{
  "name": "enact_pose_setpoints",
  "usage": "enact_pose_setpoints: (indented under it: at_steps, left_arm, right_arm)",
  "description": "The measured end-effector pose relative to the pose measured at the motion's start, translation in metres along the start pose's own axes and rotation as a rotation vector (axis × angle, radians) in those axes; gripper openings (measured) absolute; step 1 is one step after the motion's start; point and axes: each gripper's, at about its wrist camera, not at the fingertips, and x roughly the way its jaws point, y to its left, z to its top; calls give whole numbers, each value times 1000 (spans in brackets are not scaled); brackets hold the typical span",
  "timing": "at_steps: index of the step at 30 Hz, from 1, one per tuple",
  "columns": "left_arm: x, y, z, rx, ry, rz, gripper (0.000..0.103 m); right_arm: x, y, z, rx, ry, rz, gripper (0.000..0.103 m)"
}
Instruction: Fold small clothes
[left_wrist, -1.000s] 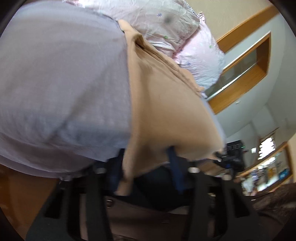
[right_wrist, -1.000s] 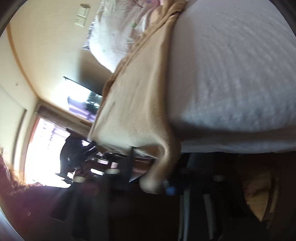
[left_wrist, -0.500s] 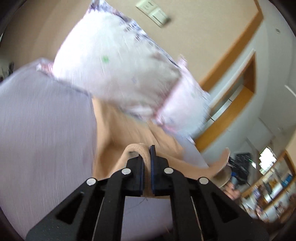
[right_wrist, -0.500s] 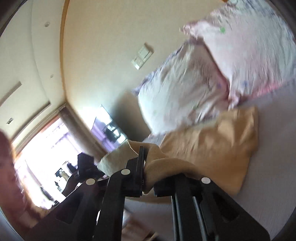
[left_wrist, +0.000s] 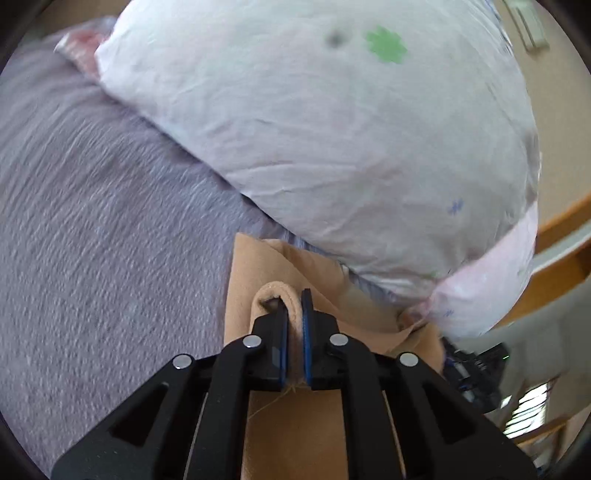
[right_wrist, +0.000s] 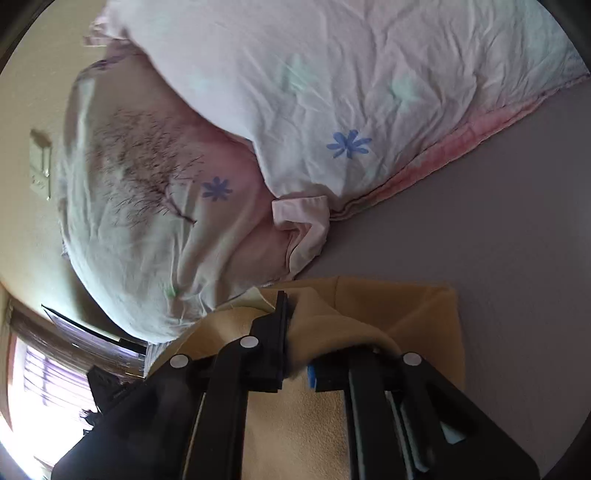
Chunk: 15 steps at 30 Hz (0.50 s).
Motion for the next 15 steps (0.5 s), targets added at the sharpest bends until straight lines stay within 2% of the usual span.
enact_pose_setpoints:
  at_steps: [1,2,3,4,5,8,10,12,14,15]
  left_arm:
    - [-3,5,2,-25,1,-22,10]
    - [-10,8,2,-42,-14,-23,17]
    - [-17,9,1,-41,-34,-6,39]
    - [-28,9,0,-32,-67,23,50]
    - [-37,9,-2,-24,-88,35,59]
    - [-52,7,-18,10,-67,19,61]
    - [-57,4,-28,33,-45,30,64]
    - [-56,5,-41,52,1,61,67]
    - [-53,8,-53,63,51,91,67]
    - [-52,10,-56,64,63,96,67]
  right_arm:
    - [-4,4,4,-7,-31,-9,59]
    - [-16,8,4,-24,-99,-12,96]
    - [-27,12,2,-47,-153,9,101]
    - [-38,17,-2,-82,-165,59,101]
    - [-42,21,-7,-109,-140,102,101]
    - [-40,29,-26,-176,-43,102,100]
    - [-27,26,-39,-193,41,32,100]
    - [-1,15,-49,-190,155,-140,99]
    - [-9,20,-55,-242,88,-138,99]
    - [-16,20,-58,-238,74,-107,99]
